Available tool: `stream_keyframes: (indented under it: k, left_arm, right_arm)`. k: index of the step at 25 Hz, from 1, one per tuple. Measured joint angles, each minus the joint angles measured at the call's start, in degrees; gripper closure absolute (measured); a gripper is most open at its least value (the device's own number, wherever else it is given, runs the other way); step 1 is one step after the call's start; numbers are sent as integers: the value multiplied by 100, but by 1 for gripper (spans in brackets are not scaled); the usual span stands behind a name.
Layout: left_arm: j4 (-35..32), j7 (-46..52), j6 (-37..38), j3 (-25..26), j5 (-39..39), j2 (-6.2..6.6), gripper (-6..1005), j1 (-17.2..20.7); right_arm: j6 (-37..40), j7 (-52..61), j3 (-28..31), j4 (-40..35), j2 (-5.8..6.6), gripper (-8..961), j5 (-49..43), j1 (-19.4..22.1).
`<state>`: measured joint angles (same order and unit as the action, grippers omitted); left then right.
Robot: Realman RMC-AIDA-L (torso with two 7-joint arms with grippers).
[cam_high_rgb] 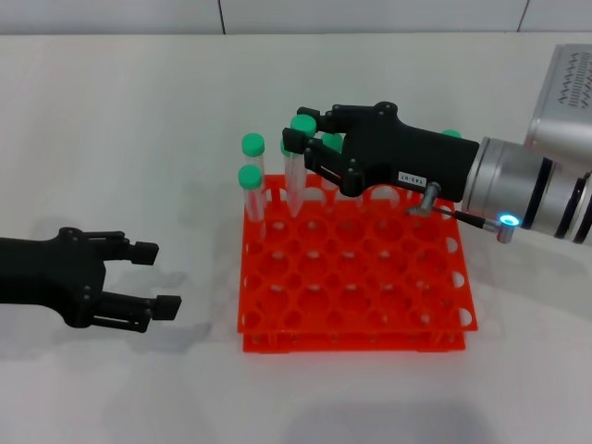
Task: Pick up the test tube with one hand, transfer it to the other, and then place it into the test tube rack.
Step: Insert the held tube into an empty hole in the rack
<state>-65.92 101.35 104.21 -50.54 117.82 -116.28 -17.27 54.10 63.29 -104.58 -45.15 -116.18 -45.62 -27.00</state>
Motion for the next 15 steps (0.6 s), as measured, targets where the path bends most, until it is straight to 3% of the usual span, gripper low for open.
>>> stream_keyframes:
  k: [15]
  left_arm:
    - [4, -10, 1, 9, 5, -8, 112, 9]
  right_arm:
    - [-11, 0, -27, 85, 8, 687, 0, 3]
